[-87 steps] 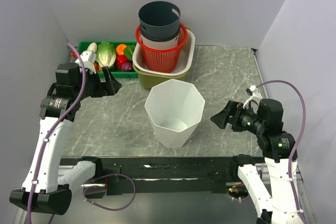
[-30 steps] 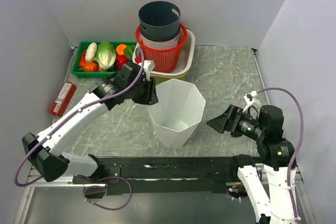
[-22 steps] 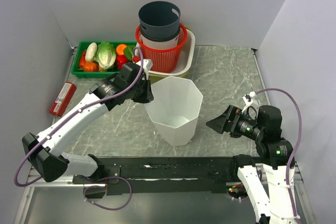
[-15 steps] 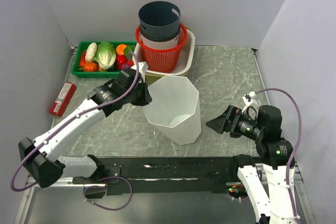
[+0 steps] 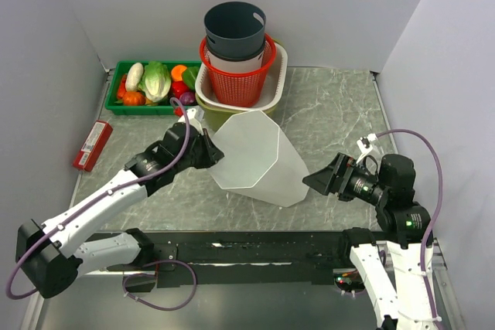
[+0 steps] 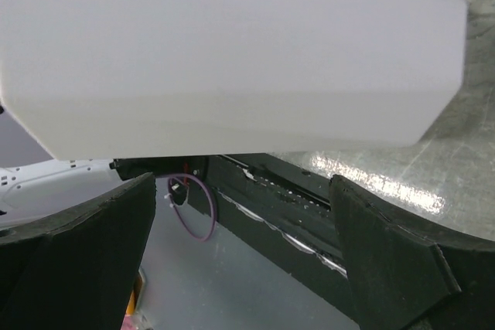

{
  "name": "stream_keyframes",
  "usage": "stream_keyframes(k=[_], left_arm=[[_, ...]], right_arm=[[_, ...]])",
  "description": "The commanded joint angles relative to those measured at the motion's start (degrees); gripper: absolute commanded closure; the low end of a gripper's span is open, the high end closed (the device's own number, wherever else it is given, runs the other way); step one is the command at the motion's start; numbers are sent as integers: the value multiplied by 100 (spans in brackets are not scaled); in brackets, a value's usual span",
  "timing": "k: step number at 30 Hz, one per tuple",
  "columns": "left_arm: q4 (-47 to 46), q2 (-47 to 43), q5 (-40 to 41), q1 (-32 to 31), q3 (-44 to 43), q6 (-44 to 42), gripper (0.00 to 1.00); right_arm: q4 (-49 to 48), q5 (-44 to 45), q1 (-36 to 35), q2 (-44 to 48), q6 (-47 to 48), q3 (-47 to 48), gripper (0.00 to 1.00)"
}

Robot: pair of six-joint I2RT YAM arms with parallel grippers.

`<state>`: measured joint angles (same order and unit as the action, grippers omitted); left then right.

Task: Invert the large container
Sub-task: Turn the container upside down at the center of the board.

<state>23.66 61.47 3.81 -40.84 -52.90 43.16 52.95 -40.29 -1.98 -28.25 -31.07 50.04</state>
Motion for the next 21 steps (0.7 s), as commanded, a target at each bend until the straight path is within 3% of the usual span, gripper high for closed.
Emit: stream_keyframes(k=[1,10,21], left_arm=[[-229,145,111,-12,465,210,99],[-757,462,-82,120,1080,483,99],[-1267,901,-267,261,1791,483,99]], right_arm=[[-460,-251,13,-66,-127,260,2],[-487,82,-215,-637,84,542,3],[-1032,1752,-2104,-1446,-391,568,2]])
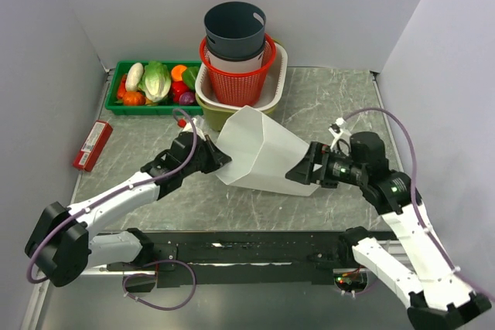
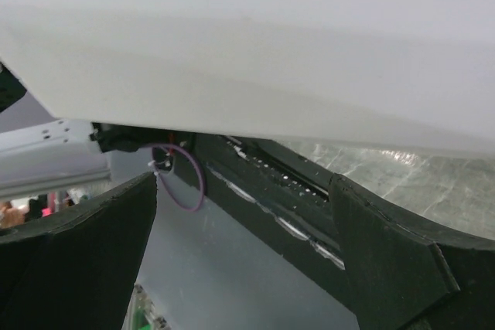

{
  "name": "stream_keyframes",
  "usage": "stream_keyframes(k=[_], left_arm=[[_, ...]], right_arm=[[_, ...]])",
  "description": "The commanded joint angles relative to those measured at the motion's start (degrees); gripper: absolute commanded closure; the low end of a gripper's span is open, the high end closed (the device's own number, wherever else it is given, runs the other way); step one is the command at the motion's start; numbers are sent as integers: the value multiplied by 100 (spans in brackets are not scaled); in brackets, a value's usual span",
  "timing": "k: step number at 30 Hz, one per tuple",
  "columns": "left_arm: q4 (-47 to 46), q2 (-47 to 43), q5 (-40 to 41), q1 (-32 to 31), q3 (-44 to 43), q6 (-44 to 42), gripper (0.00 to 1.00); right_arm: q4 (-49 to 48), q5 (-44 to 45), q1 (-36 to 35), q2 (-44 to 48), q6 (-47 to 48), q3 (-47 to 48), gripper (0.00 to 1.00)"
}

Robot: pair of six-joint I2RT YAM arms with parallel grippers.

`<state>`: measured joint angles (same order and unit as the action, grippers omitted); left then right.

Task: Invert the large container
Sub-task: Turn the container upside down at the center of the board.

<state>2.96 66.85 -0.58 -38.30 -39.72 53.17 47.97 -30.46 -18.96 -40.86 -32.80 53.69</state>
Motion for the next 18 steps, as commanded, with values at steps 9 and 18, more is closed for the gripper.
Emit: stream_keyframes(k=[9,18], left_arm=[[319,803,102,34,1046,-131,89],[389,953,40,51,1125,-184,68]], right_arm=[[-200,1621,-802,-1072,212,1081,2],[-490,1937,-1048,-1881,335,1275,1]])
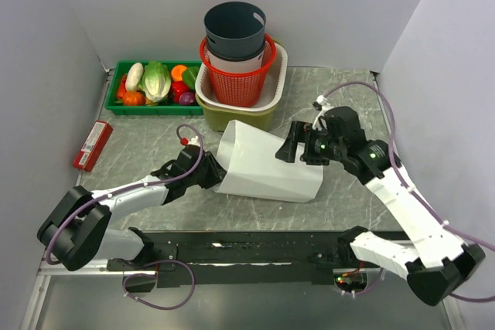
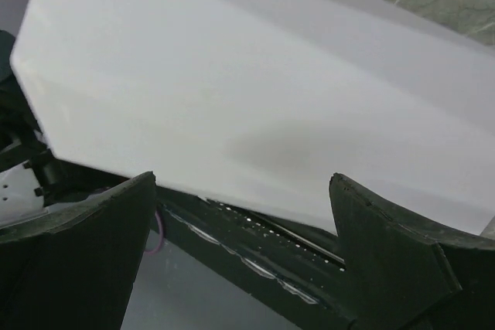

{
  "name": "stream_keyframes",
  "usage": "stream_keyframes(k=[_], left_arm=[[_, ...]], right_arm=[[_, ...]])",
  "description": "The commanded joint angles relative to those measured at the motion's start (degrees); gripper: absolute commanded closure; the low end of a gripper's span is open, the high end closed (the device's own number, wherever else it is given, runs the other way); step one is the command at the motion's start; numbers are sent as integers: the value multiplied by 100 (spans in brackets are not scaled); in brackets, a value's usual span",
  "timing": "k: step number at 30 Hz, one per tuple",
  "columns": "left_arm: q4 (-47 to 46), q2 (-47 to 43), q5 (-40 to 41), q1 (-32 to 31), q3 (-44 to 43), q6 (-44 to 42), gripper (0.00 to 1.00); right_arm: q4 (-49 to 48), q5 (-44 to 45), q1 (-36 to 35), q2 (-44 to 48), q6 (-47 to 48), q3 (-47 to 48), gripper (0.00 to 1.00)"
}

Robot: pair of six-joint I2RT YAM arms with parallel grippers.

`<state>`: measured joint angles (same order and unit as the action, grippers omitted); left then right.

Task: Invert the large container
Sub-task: Turn the container upside down at the center of the board.

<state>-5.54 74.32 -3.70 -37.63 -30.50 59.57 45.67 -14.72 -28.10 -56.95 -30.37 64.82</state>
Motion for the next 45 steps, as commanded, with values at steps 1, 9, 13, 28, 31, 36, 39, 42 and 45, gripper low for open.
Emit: stream_keyframes(k=[1,9,13,28,31,36,39,42,45], left_arm=[[1240,214,353,-25,211,-824,66],[1310,214,353,1,203,-851,51],[1336,284,476,62,176,-772,50],[1670,803,485,212,-456,-719,45],[1732,750,485,212,-457,-719,42],[1802,496,555,212,-334,-666,33],[1907,338,643,212,-272,-718,26],[2101,145,757,212,-220,-736,20],[2329,-118,959,212,-158,-710,13]], right_arm=[[-260,452,-169,-343,101,180,1],[-261,1205,-661,-861,-144,189,0],[99,1805,-1161,-871,-127,601,0],[329,2324,-2859,-1107,-1006,638,0],[346,2693,-2868,-1283,-989,611,0],[284,2974,-2842,-1591,-708,698,0],[372,3045,-2824,-1872,-558,822,0],[198,3011,-2772,-2004,-470,761,0],[135,2940,-2692,-2101,-400,708,0]])
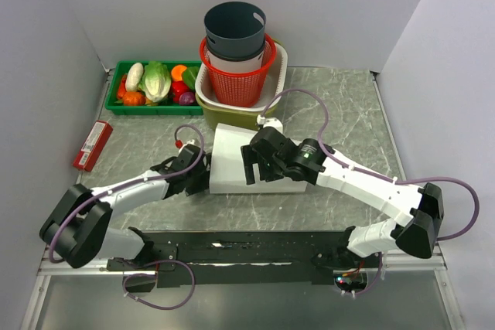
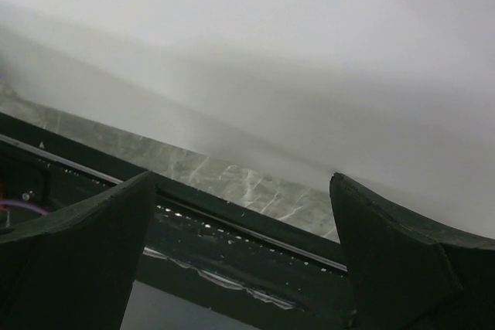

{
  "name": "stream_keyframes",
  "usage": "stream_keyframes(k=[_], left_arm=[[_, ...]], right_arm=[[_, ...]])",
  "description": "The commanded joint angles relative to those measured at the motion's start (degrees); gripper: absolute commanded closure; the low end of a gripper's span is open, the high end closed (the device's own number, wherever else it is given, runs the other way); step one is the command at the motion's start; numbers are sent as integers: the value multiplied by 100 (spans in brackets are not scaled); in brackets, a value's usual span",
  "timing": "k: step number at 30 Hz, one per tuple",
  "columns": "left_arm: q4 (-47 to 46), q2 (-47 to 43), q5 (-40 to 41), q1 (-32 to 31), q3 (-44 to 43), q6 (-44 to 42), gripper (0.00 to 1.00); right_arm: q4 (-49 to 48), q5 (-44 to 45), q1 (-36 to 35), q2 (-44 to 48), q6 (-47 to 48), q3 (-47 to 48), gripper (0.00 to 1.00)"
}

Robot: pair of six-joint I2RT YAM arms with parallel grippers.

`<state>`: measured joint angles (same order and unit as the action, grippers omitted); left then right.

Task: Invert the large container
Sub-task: Turn the container upside down at the center of the board.

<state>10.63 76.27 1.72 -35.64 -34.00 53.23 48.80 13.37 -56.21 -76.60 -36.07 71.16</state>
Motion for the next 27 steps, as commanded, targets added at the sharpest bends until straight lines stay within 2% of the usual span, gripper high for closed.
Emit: stream_keyframes(k=[1,3,11,20,24,27], left_arm=[[773,-401,478,13,209,-76,9],[1001,-682,601,13,201,-50,2],[1880,-1526,1067,57,-63,-102,4],[3014,-2571,1682,101,-967,-102,4],[3103,-3108,1753,101,-1617,-295,4],[2708,-3495,1455,101,-1838,-577,4]], right_arm=[[-186,131,136,-162,188,83,0],[-212,123,180,-189,232,83,0],[-300,-62,259,-136,355,4,0],[-362,-124,312,127,452,-102,0],[-450,-203,321,320,487,-137,0],[-476,-282,347,470,479,-154,0]])
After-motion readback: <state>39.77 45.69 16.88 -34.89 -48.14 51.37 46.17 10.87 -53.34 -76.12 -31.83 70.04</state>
